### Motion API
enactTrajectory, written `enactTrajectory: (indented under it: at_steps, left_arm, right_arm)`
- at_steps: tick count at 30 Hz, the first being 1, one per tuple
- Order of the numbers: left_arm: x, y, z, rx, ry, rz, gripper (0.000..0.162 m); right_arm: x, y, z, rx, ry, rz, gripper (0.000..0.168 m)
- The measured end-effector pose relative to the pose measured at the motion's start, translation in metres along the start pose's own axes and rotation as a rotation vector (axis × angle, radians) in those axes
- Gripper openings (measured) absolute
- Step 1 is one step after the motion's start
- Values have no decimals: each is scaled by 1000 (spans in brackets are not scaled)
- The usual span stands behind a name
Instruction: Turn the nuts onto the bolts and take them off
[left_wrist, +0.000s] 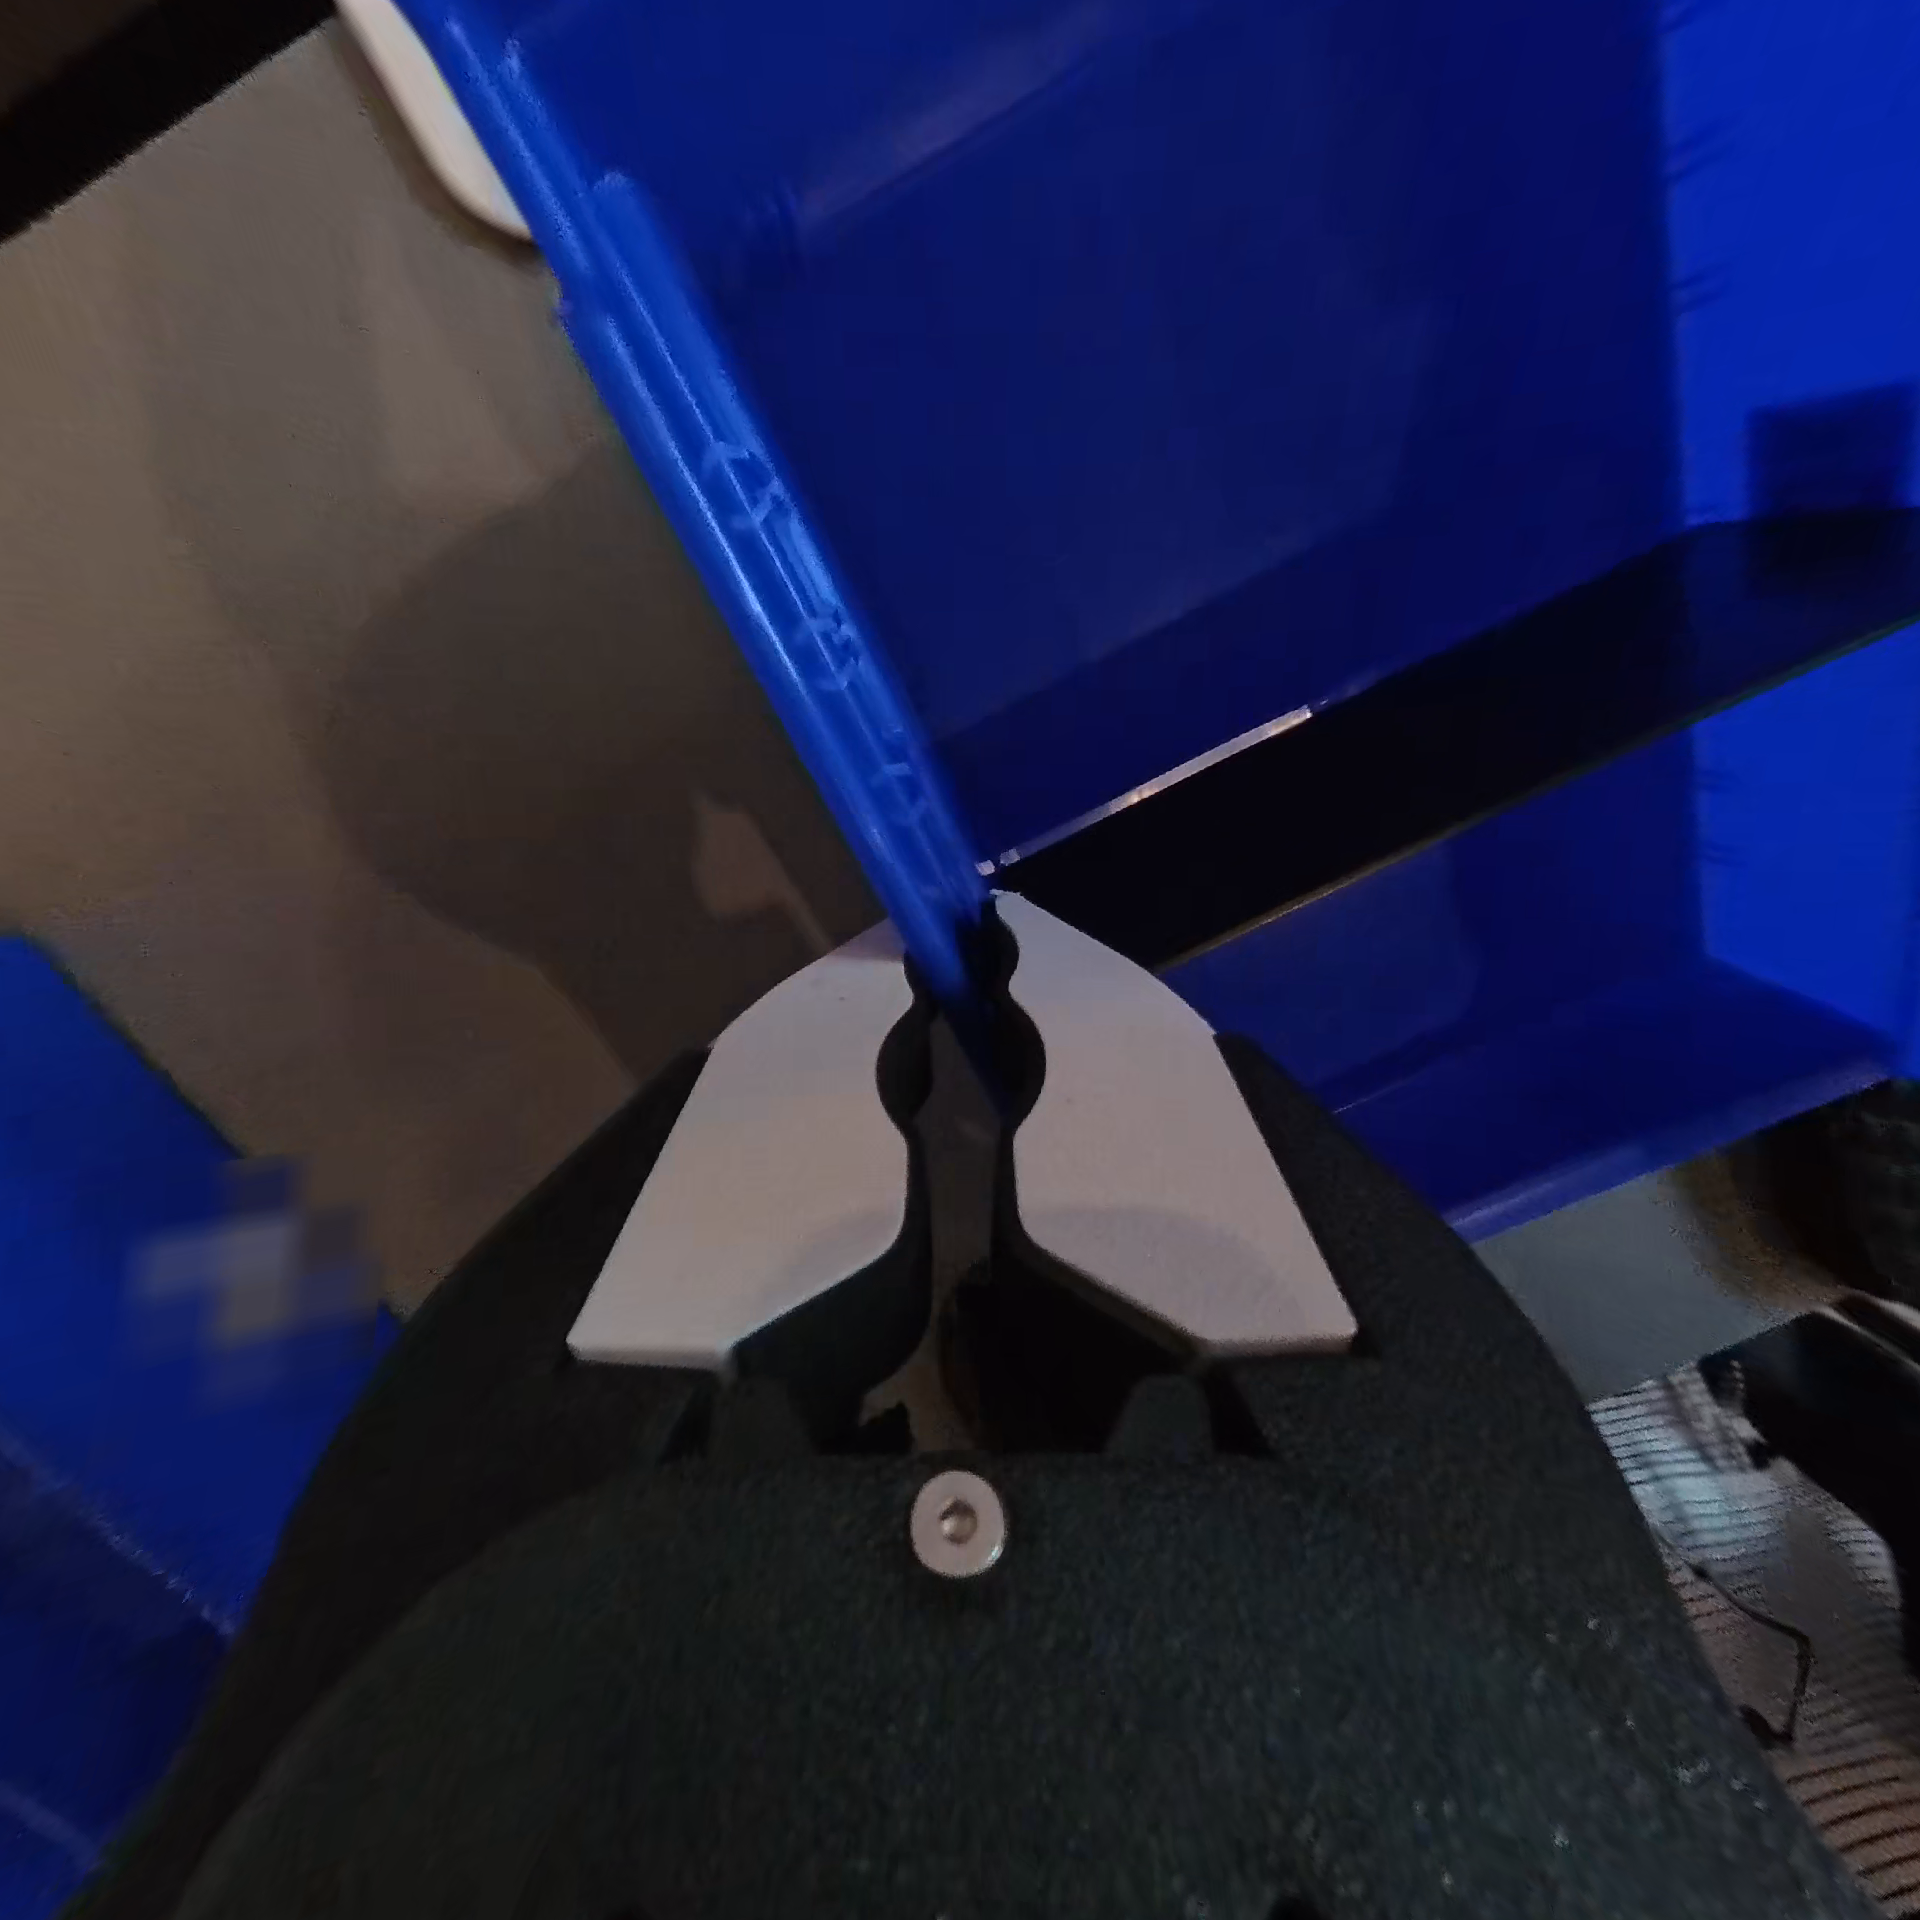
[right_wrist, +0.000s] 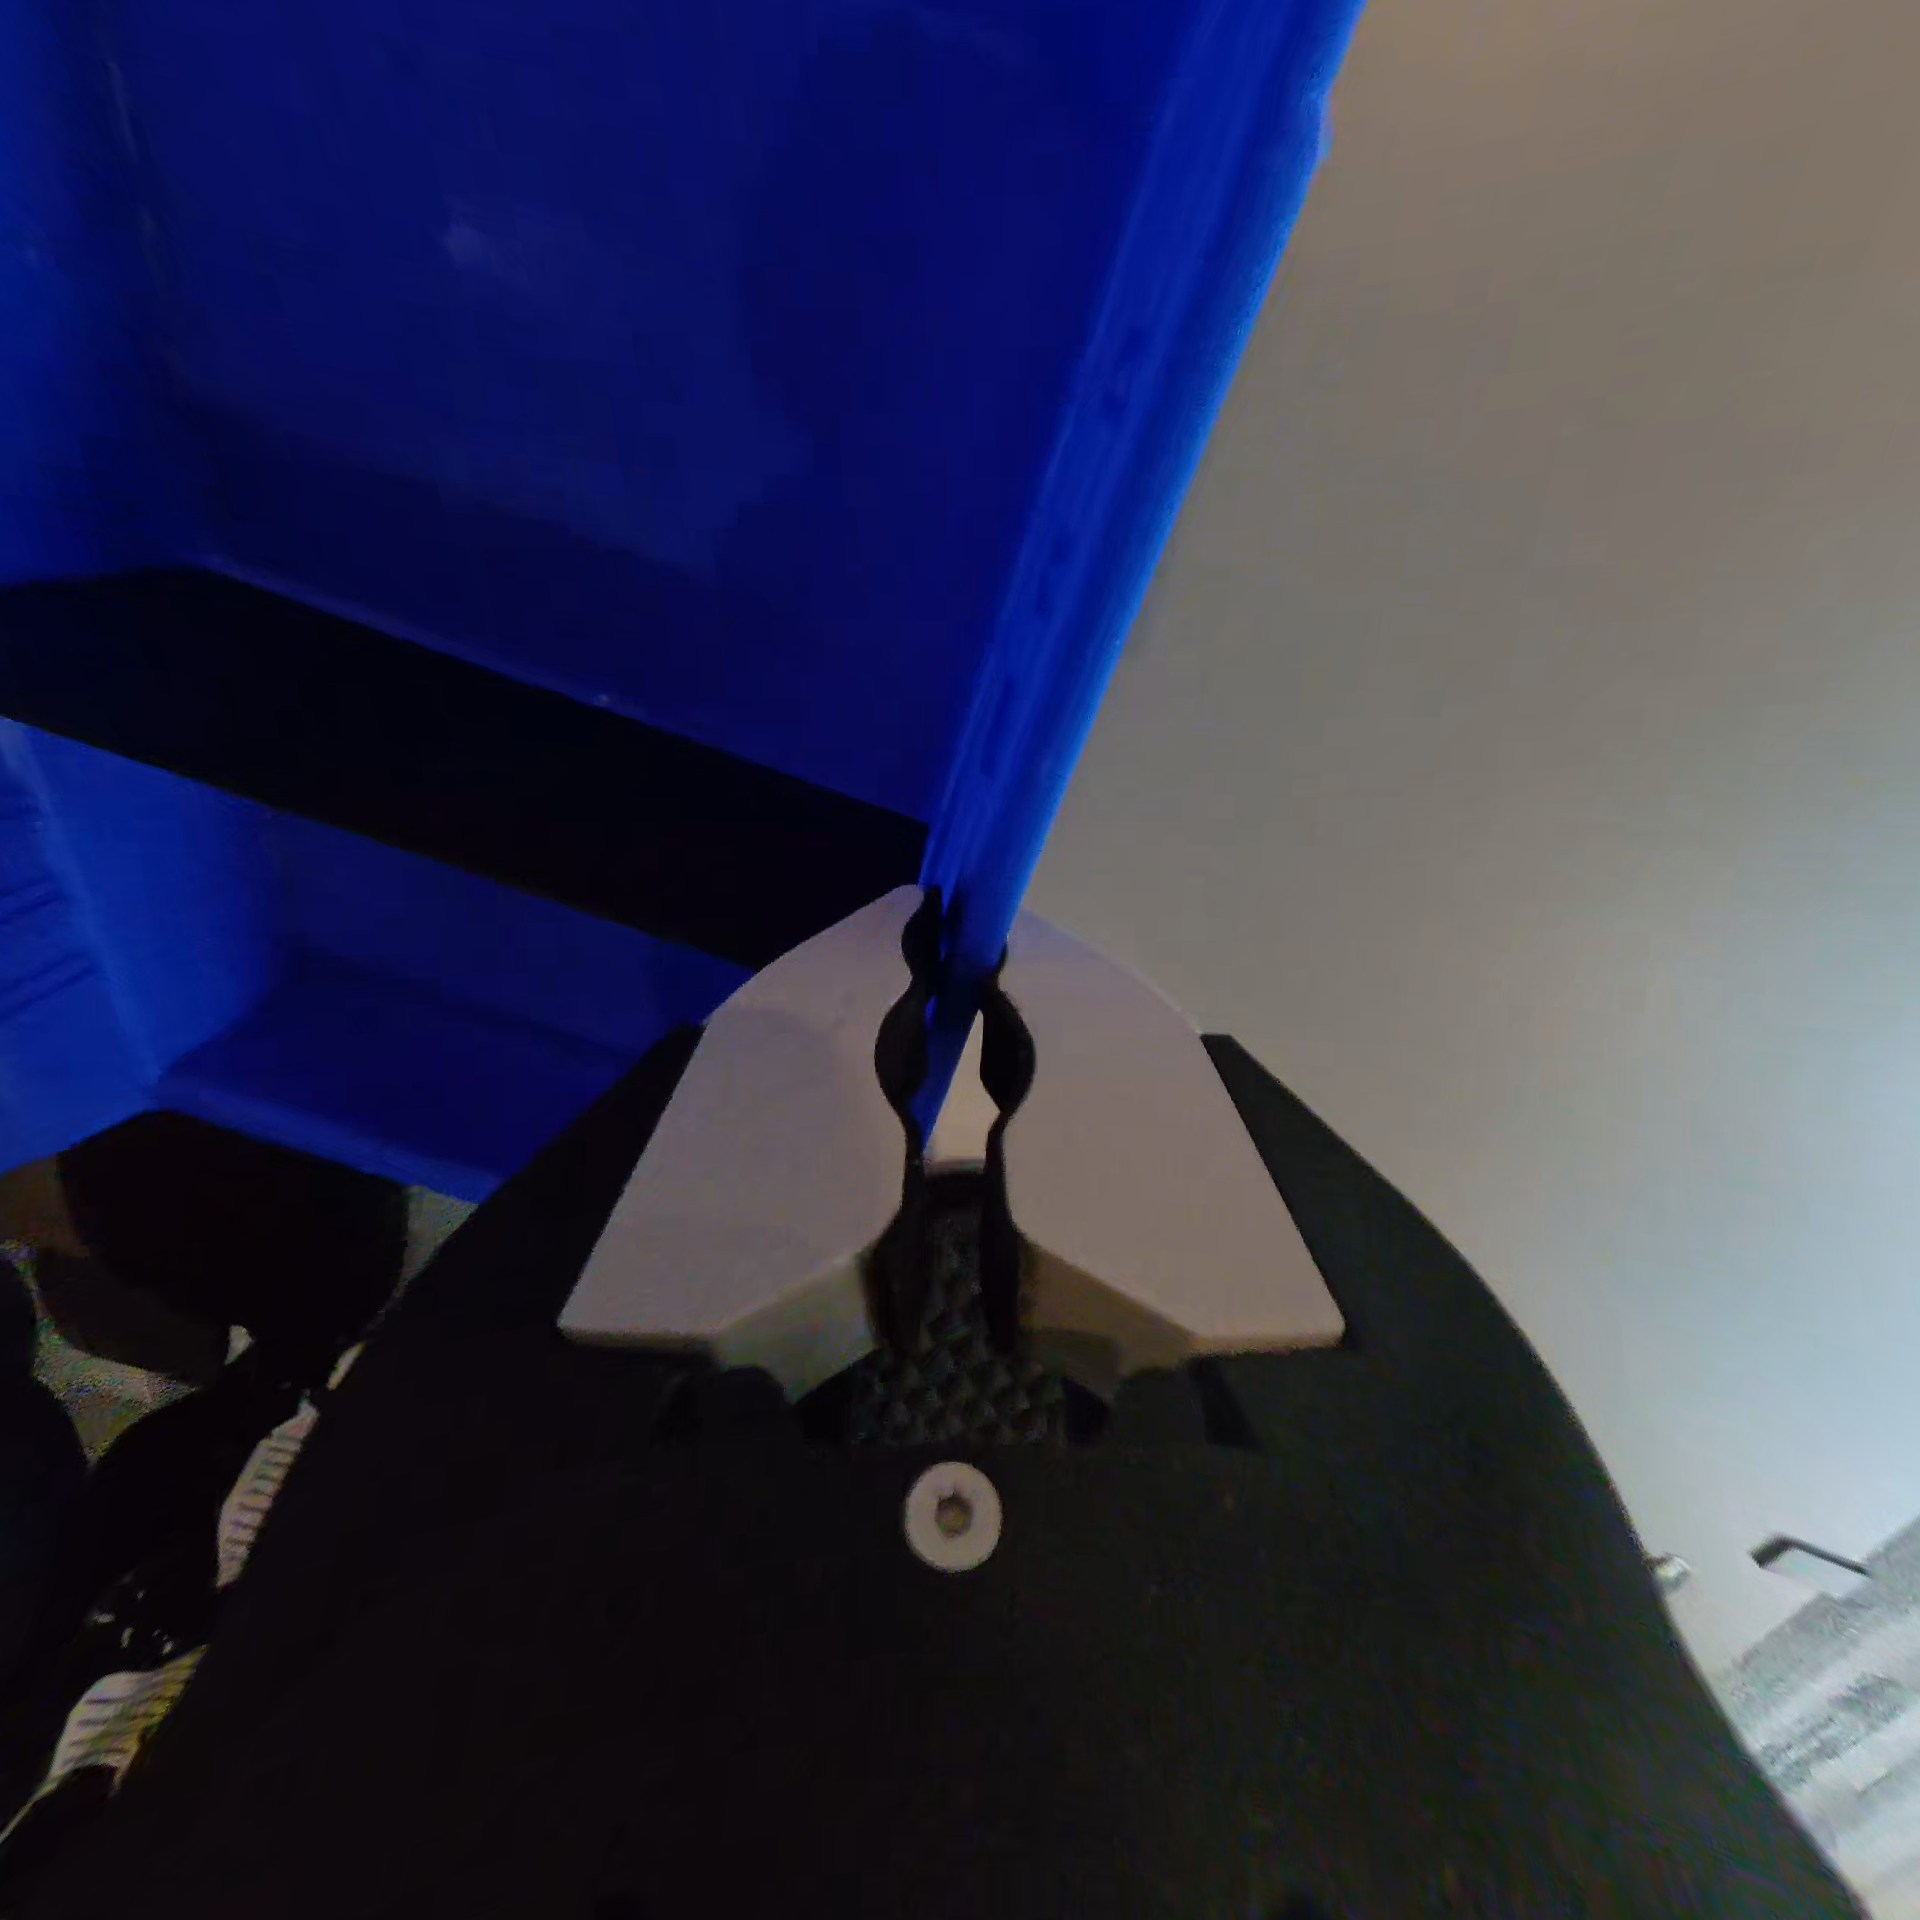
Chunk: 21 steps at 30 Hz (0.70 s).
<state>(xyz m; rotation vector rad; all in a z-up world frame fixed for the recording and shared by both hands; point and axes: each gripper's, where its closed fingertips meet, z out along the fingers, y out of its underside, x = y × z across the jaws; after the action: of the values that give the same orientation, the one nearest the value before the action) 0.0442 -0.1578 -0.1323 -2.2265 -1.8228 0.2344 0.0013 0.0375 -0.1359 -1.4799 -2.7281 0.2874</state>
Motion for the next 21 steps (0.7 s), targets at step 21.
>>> enactTrajectory:
  at_steps: [21]
  left_arm:
    - [212,-110,64,-68,84,198,9]
  right_arm:
    - [234,72,-17,-72,56,48,5]
